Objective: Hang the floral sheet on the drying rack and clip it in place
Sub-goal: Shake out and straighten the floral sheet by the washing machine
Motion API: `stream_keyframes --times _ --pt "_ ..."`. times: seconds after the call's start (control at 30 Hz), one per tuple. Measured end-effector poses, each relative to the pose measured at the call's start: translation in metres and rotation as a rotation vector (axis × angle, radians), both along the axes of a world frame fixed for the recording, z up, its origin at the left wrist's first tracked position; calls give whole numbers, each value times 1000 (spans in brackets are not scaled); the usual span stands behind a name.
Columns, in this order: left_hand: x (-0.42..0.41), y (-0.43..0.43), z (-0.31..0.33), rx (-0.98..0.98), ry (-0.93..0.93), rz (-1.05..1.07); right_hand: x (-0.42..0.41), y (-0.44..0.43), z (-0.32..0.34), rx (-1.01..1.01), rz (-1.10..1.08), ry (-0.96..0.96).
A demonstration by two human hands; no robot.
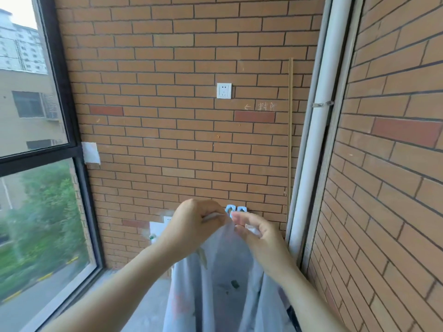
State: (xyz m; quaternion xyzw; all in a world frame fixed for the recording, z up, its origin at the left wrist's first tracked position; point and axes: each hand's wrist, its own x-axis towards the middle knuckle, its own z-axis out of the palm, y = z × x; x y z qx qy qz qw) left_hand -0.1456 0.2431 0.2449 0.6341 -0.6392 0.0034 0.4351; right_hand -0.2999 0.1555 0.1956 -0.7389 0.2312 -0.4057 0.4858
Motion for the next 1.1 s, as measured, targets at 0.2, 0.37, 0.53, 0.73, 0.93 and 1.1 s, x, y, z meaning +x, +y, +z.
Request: stream_keyframes --times 0.2,0.37,0.53,0.73,0.93,1.1 --pt "10 7 -7 -4 84 71 3 6 -5 -131 8 74" --pt "12 10 -26 15 142 104 6 5 -6 -334 -138 133" --pt "9 13 -26 104 346 -29 7 3 -4 -372 -234 119" --pt "26 29 -49 223 466 -168 -14 -19 24 -411 -195 73" --pt "52 42 -58 207 505 -135 -50 -59 55 -531 -388 129" --pt "71 40 -55 99 404 4 -71 -63 65 -481 -308 232"
